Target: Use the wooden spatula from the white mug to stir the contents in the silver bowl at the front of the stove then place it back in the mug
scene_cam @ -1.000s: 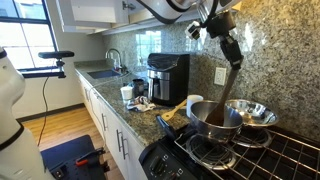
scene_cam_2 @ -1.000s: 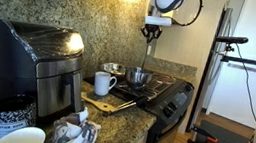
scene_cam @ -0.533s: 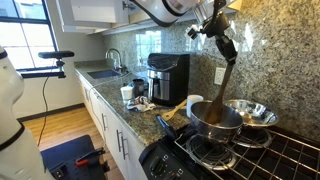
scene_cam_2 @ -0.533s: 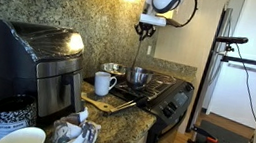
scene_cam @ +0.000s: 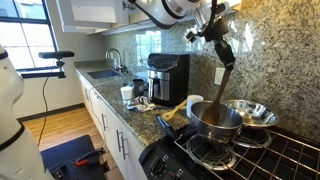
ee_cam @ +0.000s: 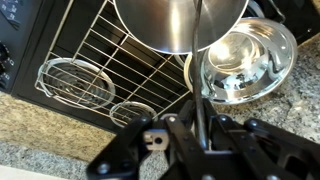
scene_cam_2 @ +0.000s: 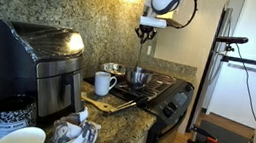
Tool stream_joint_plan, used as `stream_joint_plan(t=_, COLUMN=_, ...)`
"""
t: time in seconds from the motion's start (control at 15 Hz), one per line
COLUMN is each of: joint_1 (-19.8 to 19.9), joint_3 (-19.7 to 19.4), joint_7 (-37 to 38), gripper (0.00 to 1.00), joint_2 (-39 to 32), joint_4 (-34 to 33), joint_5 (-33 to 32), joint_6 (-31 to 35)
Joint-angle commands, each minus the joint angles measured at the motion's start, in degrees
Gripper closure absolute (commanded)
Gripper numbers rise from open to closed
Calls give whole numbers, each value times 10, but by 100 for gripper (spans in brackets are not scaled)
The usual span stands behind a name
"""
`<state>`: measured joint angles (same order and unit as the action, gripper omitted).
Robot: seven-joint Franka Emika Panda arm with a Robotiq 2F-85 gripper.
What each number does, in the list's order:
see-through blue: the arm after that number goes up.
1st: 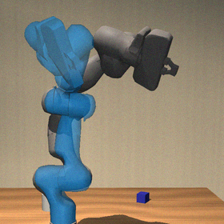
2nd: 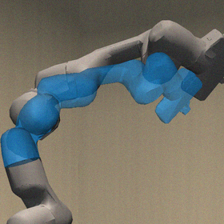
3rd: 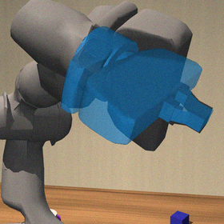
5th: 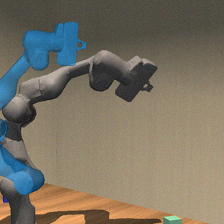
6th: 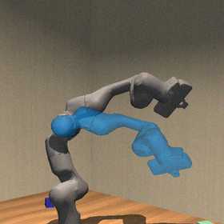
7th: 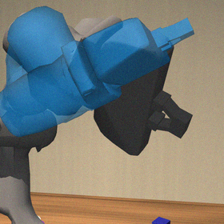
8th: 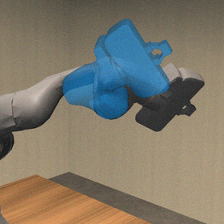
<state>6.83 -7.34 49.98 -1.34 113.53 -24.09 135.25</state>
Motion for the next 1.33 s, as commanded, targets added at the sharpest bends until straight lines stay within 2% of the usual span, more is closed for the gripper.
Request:
stream_joint_plan(t=0.0, joint_1=2, joint_3=-6, joint_7=16, gripper=94, joint_2=10, joint_4=2, joint_5=-27, joint_6=-54)
stream_joint_plan(t=0.13, joint_1=5, joint_3=-9, joint_7=25, gripper=94, joint_2=9, joint_4=1, joint_5=-47, joint_6=-71)
stream_joint_plan(t=0.33, joint_1=4, joint_3=-13, joint_7=50, gripper=94, joint_2=8, joint_4=4, joint_5=-84, joint_6=-42)
stream_joint_plan(t=0.6, joint_1=0, joint_3=-9, joint_7=60, gripper=94, joint_2=5, joint_4=3, joint_5=-93, joint_6=-15)
stream_joint_plan(t=1.07, joint_1=-4, joint_3=-2, joint_7=40, gripper=94, joint_2=5, joint_4=7, joint_5=-28, joint_6=32)
stream_joint_plan(t=1.27, joint_1=-6, joint_3=-2, joint_7=25, gripper=94, joint_2=6, joint_4=8, joint_5=11, joint_6=27)
